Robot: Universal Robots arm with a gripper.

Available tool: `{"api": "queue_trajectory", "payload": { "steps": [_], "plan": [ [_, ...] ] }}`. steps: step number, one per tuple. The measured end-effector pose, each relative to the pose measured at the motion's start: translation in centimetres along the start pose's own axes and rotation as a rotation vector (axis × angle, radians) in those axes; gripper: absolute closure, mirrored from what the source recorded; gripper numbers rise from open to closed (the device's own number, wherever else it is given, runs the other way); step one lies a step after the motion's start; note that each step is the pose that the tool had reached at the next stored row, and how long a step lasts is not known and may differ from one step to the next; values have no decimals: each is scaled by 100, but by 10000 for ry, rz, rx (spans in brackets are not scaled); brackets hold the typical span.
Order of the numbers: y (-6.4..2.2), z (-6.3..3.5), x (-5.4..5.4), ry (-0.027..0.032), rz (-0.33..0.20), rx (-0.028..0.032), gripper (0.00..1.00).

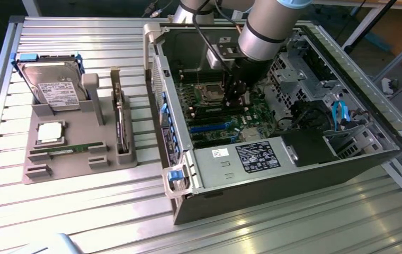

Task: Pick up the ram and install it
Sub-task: 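Insert the ram into the slot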

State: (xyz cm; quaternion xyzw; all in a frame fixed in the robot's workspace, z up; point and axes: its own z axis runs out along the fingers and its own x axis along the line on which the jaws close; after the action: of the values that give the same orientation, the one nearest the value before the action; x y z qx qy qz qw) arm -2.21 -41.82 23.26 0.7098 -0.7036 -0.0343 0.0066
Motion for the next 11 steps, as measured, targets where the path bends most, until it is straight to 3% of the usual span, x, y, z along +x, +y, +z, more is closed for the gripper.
{"api": "queue_trajectory", "payload": {
  "steps": [11],
  "plan": [
    [5, -20, -1, 9, 21, 3, 87]
  ]
}}
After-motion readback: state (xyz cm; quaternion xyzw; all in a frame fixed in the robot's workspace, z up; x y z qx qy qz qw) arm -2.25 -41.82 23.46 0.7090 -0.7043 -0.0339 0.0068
